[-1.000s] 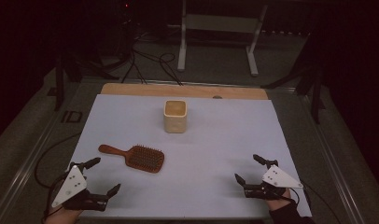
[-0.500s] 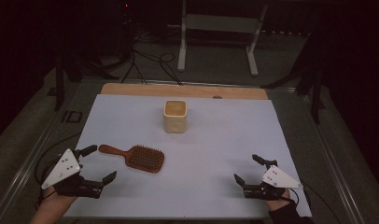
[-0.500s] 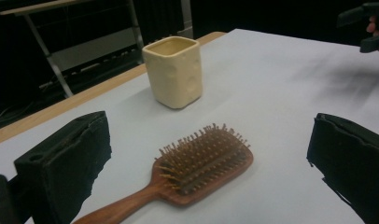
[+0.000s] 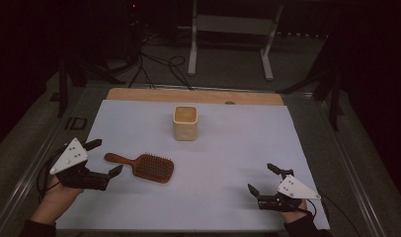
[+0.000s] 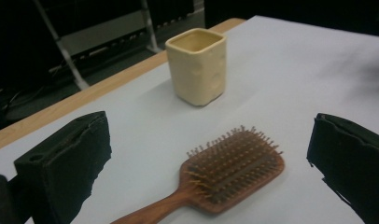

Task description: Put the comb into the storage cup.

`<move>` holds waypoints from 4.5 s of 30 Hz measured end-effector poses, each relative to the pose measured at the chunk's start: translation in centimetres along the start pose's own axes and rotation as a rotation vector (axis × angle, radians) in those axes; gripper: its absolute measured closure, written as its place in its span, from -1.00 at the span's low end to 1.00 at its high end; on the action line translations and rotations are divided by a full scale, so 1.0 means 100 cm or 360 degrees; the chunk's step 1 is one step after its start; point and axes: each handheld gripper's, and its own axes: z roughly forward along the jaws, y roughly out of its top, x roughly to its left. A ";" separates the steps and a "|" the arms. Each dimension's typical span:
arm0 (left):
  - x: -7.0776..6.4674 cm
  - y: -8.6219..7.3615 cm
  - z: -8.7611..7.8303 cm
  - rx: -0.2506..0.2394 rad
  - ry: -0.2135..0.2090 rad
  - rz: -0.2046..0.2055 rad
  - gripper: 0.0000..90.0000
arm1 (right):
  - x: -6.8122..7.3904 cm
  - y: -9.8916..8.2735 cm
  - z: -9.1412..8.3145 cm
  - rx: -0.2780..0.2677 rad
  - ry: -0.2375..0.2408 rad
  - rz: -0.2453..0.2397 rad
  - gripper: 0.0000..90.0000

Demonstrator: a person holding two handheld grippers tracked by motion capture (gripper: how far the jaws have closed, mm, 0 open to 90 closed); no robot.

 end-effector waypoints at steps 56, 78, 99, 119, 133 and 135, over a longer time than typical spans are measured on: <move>0.085 -0.049 0.086 0.0543 0.0091 -0.0155 -0.25 | 0.001 0.000 0.000 -0.0014 0.0013 0.0012 -0.81; 0.089 -0.054 0.100 0.0723 0.0121 -0.0131 0.77 | 0.000 -0.001 0.000 -0.0011 0.0022 0.0019 -0.81; 0.091 -0.061 0.119 0.0889 0.0095 -0.0103 1.00 | -0.001 -0.002 -0.001 -0.0010 0.0027 0.0036 -0.81; 0.084 -0.069 0.111 0.0939 0.0047 -0.0094 1.00 | -0.001 -0.001 -0.001 -0.0012 0.0017 0.0040 -0.81; 0.071 -0.079 0.088 0.0967 0.0015 -0.0090 1.00 | 0.000 -0.001 0.000 0.0001 0.0019 0.0041 -0.81; 0.066 -0.080 0.086 0.0993 0.0010 -0.0065 1.00 | 0.000 -0.001 0.000 -0.0002 0.0016 0.0039 -0.81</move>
